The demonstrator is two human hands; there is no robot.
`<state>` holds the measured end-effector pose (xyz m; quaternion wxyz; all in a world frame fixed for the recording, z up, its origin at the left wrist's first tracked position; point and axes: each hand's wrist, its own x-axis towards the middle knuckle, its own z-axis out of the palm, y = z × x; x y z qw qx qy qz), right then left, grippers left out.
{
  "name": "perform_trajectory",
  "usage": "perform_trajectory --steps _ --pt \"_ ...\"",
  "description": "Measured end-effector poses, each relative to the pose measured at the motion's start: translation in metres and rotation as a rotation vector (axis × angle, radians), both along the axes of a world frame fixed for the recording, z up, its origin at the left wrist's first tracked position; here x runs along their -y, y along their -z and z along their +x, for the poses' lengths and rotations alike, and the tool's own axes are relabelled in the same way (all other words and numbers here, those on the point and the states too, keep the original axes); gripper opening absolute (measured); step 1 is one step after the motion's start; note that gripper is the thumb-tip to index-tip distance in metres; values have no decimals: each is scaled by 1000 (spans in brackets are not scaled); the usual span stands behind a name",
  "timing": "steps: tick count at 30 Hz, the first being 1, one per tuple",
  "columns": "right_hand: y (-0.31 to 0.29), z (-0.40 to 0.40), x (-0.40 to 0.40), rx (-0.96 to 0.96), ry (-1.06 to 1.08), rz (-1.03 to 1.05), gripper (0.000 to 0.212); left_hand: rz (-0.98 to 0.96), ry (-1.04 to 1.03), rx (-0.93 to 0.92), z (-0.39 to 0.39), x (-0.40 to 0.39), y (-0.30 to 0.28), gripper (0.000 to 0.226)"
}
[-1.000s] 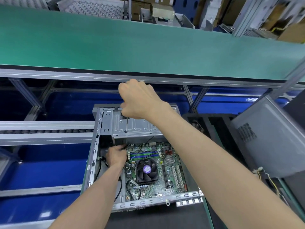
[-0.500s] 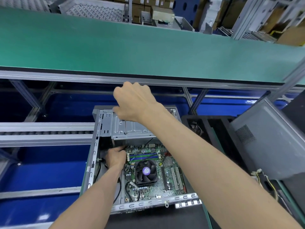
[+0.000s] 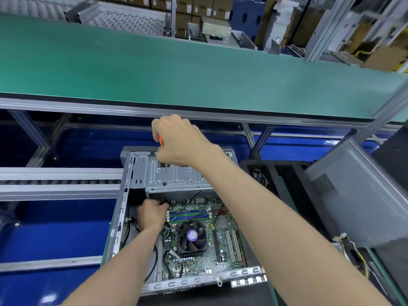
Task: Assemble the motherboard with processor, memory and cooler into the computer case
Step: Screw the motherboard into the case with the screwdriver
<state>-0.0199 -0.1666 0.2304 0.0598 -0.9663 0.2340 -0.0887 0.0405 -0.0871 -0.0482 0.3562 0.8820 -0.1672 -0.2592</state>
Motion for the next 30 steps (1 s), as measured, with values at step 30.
perform_trajectory --steps 30 --pt "7 -11 -2 74 53 -45 22 -42 -19 -37 -1 -8 4 23"
